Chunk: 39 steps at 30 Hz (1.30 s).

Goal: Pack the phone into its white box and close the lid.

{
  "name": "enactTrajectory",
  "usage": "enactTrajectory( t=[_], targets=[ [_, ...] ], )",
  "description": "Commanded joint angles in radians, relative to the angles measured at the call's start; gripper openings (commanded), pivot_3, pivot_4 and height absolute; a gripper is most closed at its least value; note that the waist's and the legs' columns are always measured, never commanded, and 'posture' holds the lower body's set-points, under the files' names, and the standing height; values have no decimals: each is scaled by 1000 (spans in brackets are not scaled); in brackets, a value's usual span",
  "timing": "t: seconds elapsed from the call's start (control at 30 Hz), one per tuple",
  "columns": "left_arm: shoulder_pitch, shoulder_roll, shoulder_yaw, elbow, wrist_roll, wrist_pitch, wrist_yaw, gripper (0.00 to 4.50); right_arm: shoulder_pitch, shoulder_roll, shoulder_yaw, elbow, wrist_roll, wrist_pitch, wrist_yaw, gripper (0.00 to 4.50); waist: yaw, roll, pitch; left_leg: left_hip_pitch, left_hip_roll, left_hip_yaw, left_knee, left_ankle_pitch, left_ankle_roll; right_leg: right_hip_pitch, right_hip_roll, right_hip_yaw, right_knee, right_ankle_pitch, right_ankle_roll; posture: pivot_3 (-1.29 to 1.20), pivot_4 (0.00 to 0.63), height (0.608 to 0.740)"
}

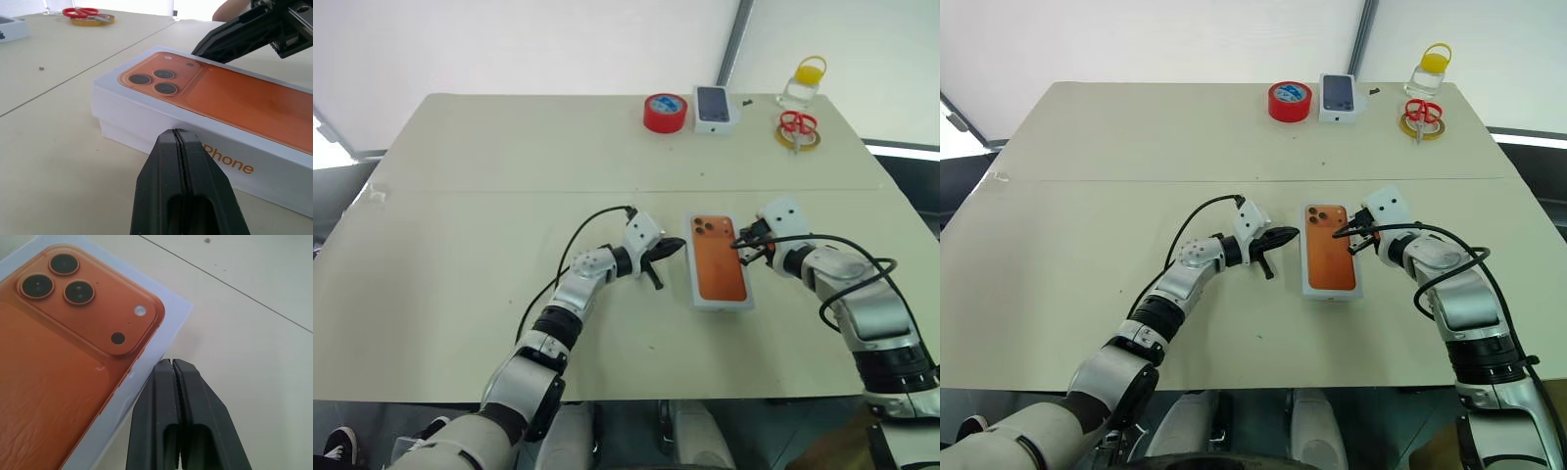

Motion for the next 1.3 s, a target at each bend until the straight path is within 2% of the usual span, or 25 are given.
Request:
enactTrajectory(
  t=[0.03,0.27,0.33,0.43,0.53,0.6,0.7,0.83,0.9,0.97,1.03,1.07,1.17,1.2,1.3],
  targets=[
    [-14,-11,5,-20,4,-25,2,0,-38,26,-7,-7,-18,-27,-3,72,0,0,0,0,0,0,0,0,0,0,0,0,0,0,0,0,150,739],
    [-16,-3,7,-8,23,-14,32,0,-32,5,24,35,-109,-80,-1,72,0,0,0,0,0,0,0,0,0,0,0,0,1,0,0,0,150,739],
    [-15,2,30,-36,3,8,39,0,-29,6,-16,35,-100,-93,-5,72,0,0,0,0,0,0,0,0,0,0,0,0,1,0,0,0,150,739],
    [-25,1,58,-83,-23,28,52,0,-28,12,-79,1,-41,-116,34,72,0,0,0,0,0,0,0,0,0,0,0,0,1,0,0,0,150,739],
    [-60,-31,78,-115,-50,75,69,0,4,24,-156,-83,123,-67,156,72,2,0,0,0,0,-1,0,0,0,0,0,0,1,0,0,0,150,739],
    [-82,-51,69,-107,-45,91,65,0,52,-8,-164,-139,187,-42,249,72,4,0,0,0,0,-1,0,0,0,0,0,0,2,0,0,0,150,739],
    [-114,-76,24,-26,-6,110,25,0,193,-129,-105,-222,173,-61,394,72,16,0,0,0,-1,-2,0,0,0,2,0,-1,0,0,1,0,150,739],
    [-137,-55,-63,107,112,93,35,0,297,-237,20,-217,19,-166,425,72,8,1,-1,2,-2,1,0,0,0,3,-1,0,-3,0,0,0,150,739],
    [-120,-22,-136,155,197,75,31,0,310,-219,77,-231,-31,-187,390,72,2,-6,-6,4,-1,-1,0,0,0,6,0,-2,-3,-2,-2,0,150,739],
    [-108,-9,-129,152,172,101,-28,0,286,-170,65,-246,8,-139,366,72,-1,-12,-16,8,2,-2,-1,-1,0,11,3,-3,-6,-3,-1,0,150,739],
    [-111,-12,-69,122,105,143,-52,540,258,-126,6,-253,118,-37,380,0,-4,-13,-17,14,4,-2,-3,-2,1,15,4,-3,-7,-3,-1,0,150,739],
    [-109,-10,-41,97,79,130,-50,893,243,-115,-13,-249,137,-20,384,594,-3,-12,-18,15,5,-2,-3,-2,2,17,4,-3,-8,-3,-2,0,150,739],
    [-98,10,31,20,14,146,-50,2256,198,-92,-48,-219,125,-74,361,1839,0,-9,-17,14,5,-2,-3,-2,2,15,3,-2,-7,-2,-3,0,150,739],
    [-80,36,46,-29,2,138,-61,2888,179,-78,-77,-211,152,-67,355,2480,0,-9,-17,11,4,-2,-3,-2,2,11,3,-2,-7,-2,-3,0,150,739],
    [0,148,89,-192,-44,186,-118,4343,177,-100,-125,-199,184,-91,398,3965,-2,-7,-15,3,3,-1,-1,-2,2,4,3,-1,-5,1,0,0,150,739]
  ],
)
